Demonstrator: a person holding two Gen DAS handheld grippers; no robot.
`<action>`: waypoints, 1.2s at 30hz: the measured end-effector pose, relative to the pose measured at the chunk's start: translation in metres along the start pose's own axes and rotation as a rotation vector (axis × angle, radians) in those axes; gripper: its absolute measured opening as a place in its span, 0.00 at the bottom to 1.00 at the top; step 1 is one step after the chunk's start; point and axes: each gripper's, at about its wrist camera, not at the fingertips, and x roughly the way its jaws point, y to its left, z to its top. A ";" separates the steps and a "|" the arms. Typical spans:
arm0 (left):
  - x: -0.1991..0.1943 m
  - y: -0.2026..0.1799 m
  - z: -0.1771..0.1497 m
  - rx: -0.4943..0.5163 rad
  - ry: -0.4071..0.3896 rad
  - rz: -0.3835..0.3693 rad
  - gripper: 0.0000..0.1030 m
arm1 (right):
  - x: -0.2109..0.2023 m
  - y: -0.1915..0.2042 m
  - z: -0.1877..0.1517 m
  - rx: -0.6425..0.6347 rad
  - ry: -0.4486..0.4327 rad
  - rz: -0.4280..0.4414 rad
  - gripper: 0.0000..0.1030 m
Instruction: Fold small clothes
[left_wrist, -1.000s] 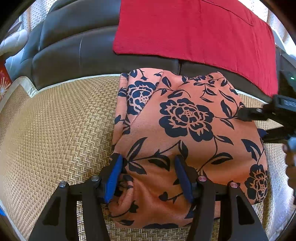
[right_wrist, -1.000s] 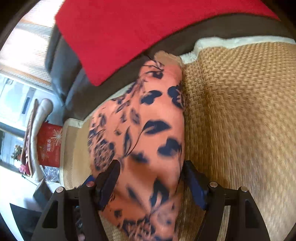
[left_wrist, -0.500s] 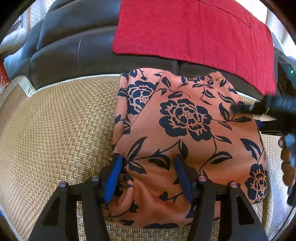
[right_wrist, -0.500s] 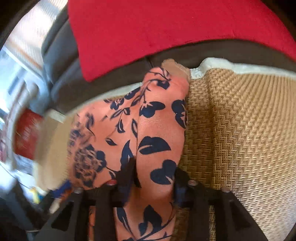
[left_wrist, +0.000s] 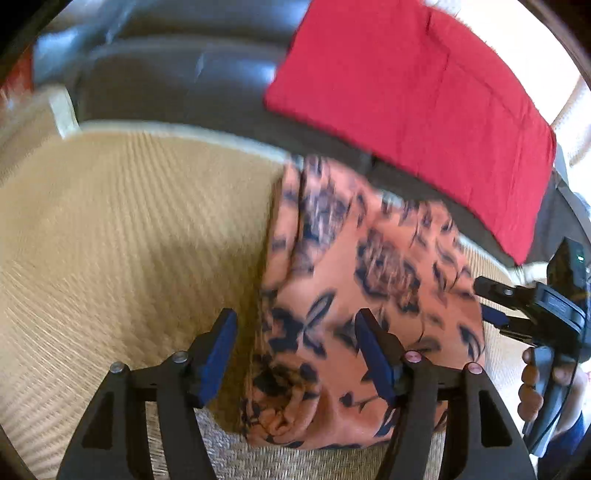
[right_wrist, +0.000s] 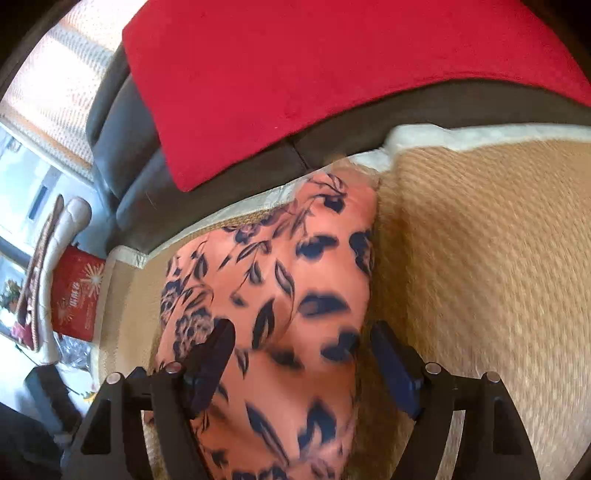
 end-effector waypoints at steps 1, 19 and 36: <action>0.008 0.001 -0.003 0.003 0.036 -0.018 0.65 | 0.001 0.001 -0.007 -0.008 0.022 0.007 0.77; 0.022 -0.008 0.002 -0.091 0.026 -0.120 0.77 | -0.006 -0.006 -0.002 -0.044 0.066 0.009 0.73; -0.019 -0.176 0.060 0.144 -0.093 -0.254 0.35 | -0.151 -0.014 0.038 -0.177 -0.145 -0.013 0.33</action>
